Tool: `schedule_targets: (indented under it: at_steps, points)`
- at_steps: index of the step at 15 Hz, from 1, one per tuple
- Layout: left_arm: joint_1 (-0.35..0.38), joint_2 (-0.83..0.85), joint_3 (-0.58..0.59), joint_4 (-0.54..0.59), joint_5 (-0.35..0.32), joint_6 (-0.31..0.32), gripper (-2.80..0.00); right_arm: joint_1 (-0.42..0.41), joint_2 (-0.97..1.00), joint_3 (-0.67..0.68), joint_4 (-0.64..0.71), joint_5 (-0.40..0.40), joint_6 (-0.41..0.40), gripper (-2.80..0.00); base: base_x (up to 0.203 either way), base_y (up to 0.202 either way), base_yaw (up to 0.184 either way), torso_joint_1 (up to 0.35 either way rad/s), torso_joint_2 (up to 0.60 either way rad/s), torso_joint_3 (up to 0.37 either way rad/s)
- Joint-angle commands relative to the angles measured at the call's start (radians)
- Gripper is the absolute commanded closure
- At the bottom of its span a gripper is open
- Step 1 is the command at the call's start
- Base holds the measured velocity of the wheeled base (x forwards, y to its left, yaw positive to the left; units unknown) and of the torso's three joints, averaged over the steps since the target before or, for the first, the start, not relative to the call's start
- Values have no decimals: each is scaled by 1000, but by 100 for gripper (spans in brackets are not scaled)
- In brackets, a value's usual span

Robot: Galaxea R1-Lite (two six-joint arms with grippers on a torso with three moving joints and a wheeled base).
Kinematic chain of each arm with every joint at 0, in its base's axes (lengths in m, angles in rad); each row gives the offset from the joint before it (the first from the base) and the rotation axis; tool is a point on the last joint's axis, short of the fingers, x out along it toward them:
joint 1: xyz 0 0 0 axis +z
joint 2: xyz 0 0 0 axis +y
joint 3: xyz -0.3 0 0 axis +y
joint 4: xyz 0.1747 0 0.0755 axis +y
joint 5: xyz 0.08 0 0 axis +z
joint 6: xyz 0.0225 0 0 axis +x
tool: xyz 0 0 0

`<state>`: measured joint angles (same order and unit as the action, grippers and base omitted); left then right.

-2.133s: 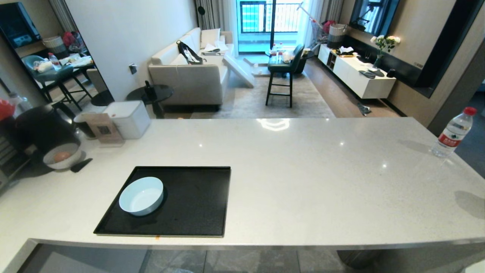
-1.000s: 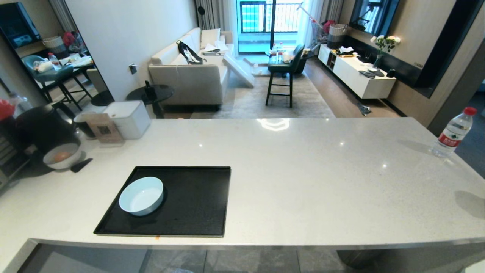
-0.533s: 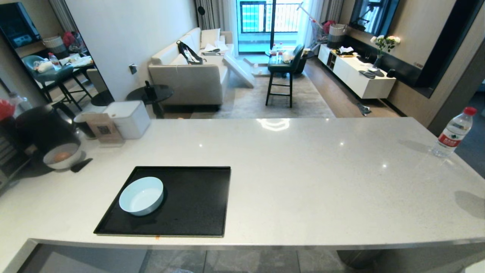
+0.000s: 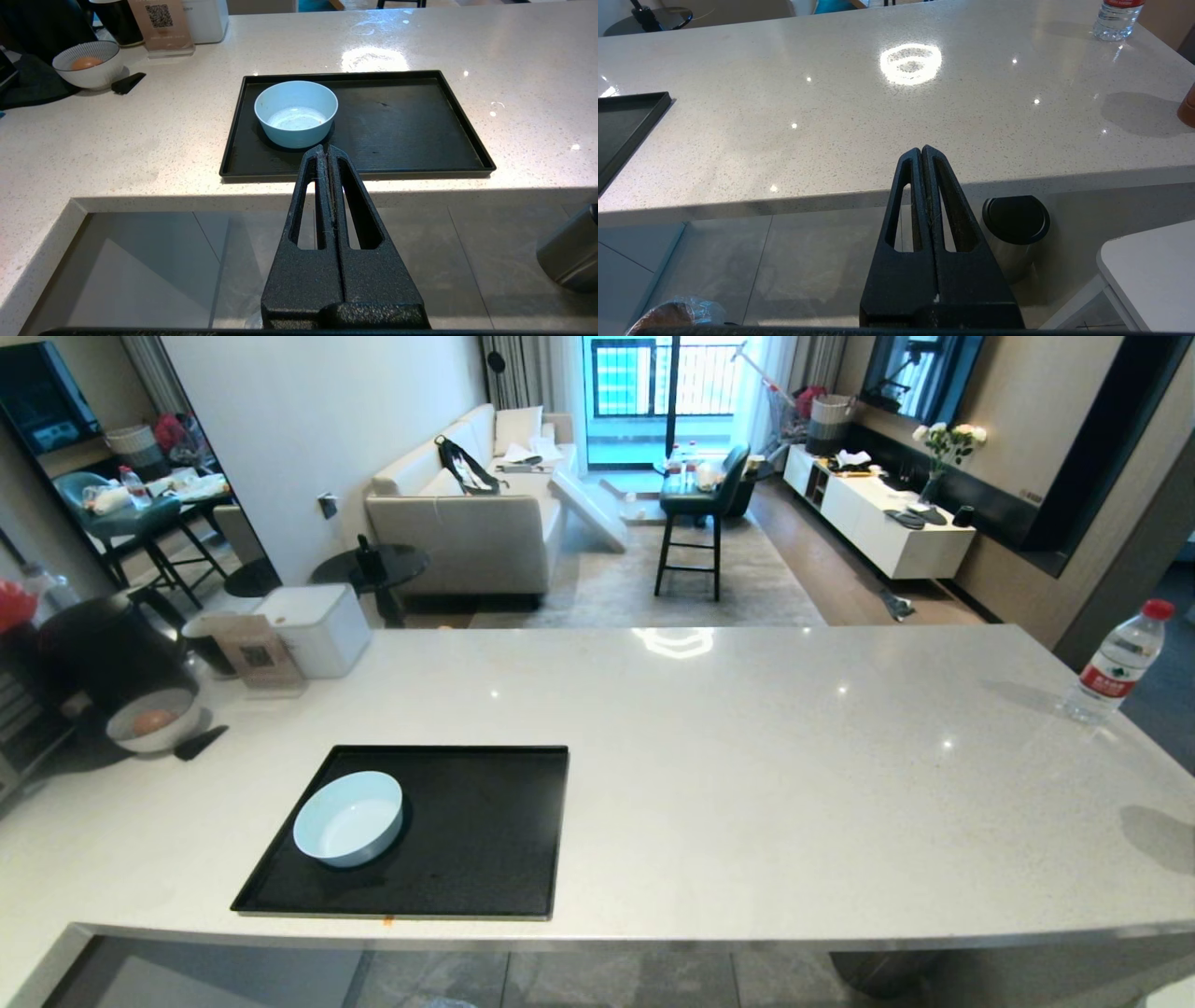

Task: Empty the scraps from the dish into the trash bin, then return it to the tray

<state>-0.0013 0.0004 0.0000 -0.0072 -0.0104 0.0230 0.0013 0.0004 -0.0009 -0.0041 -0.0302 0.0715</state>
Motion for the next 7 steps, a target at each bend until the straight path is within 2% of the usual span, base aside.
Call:
schedule_targets:
  at_steps: [1,7]
  points:
    - [1,0,0,0,0,0,0,0,1,0,0,0,1,0,0,0,0,0,0,0]
    - [0,0,0,0,0,0,0,0,0,1,0,-2,2,0,0,0,0,0,0,0]
